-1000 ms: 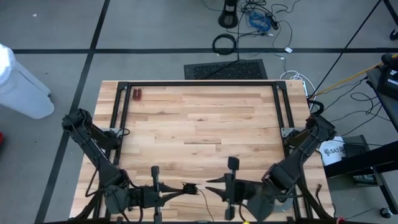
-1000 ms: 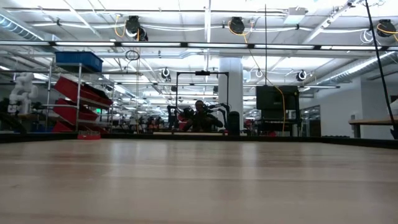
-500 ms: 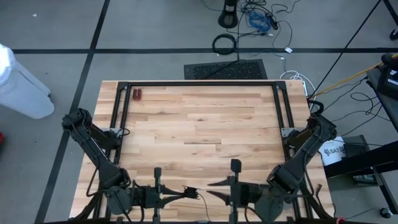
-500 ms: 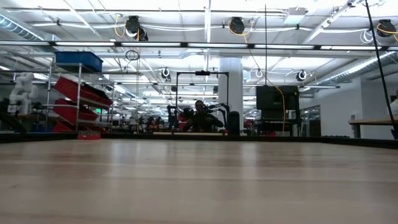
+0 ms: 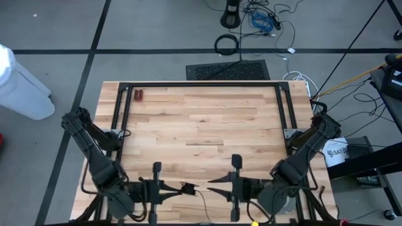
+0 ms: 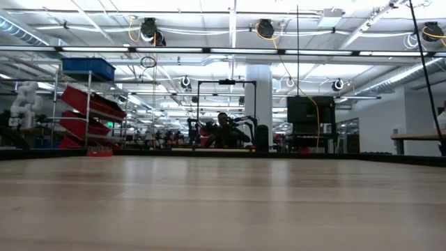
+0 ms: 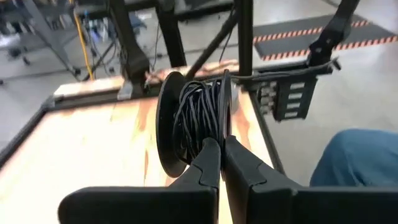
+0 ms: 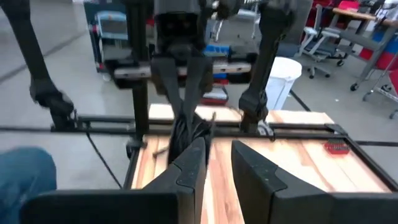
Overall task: Coil cords
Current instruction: Coil the black wire on the spool
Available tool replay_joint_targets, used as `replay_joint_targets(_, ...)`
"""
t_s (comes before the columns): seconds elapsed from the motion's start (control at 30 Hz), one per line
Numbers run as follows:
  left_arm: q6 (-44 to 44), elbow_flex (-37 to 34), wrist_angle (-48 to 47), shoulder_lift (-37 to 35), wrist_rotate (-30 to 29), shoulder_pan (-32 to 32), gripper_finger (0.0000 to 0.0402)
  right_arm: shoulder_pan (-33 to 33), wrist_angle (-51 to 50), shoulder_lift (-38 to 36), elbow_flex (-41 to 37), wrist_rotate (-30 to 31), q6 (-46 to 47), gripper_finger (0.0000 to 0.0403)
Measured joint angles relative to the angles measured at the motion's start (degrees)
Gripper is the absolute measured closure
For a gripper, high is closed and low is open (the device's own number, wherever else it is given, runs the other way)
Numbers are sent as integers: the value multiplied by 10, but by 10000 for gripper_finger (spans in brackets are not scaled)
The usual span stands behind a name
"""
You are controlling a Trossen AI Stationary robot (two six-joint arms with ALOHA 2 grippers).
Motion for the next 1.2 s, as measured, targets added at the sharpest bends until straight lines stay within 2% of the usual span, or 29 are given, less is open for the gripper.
replay_joint_targets(0.2, -39, 0, -27, 9, 2, 0, 393, -9, -15, 33, -1, -1, 14, 326)
replay_joint_targets(0.43, -43, 0, -33, 9, 6, -3, 393, -30, -9, 37, -1, -2, 34, 303)
replay_joint_targets(0.63, -44, -1, -43, 9, 9, -3, 393, -38, 12, 45, 0, -51, 33, 290)
replay_joint_targets(1.2, -57, -1, -44, 9, 13, -3, 393, -54, 9, 52, 0, -62, 45, 289)
